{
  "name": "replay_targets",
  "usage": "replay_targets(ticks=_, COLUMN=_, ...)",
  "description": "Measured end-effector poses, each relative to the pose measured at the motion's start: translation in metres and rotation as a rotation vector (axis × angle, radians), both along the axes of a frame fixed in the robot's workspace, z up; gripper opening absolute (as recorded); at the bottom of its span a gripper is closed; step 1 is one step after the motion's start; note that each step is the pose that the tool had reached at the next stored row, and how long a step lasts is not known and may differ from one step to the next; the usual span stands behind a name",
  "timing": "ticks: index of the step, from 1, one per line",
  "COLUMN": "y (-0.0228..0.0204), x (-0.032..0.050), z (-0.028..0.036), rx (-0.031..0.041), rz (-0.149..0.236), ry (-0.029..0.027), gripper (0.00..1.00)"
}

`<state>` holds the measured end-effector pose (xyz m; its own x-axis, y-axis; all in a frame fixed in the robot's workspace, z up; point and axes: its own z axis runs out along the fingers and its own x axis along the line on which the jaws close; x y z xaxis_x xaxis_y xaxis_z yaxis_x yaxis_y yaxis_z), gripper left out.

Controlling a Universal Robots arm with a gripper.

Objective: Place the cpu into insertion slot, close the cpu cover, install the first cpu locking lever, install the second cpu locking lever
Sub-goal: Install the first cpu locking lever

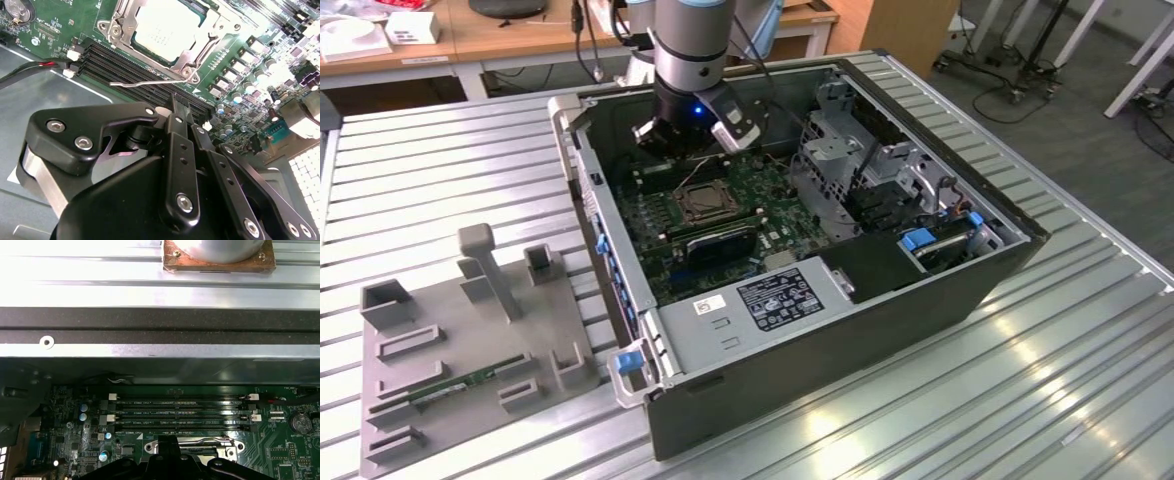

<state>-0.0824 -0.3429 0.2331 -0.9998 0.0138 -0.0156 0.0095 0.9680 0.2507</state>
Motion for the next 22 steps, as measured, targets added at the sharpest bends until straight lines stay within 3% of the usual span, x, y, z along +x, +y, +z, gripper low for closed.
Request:
replay_targets(ticks=10, y=0.0001, x=0.0018, z=-0.0009, rx=0.0006, rz=0.0, ry=0.0003, gripper=0.11)
replay_targets(ticks=12, y=0.0006, x=0.0059, z=-0.0039, rx=0.0005, rz=0.0, ry=0.0018, gripper=0.11)
replay_targets(ticks=22, y=0.0073, x=0.0149, z=-0.0102, rx=0.0005, rz=0.0, ry=0.0024, gripper=0.11)
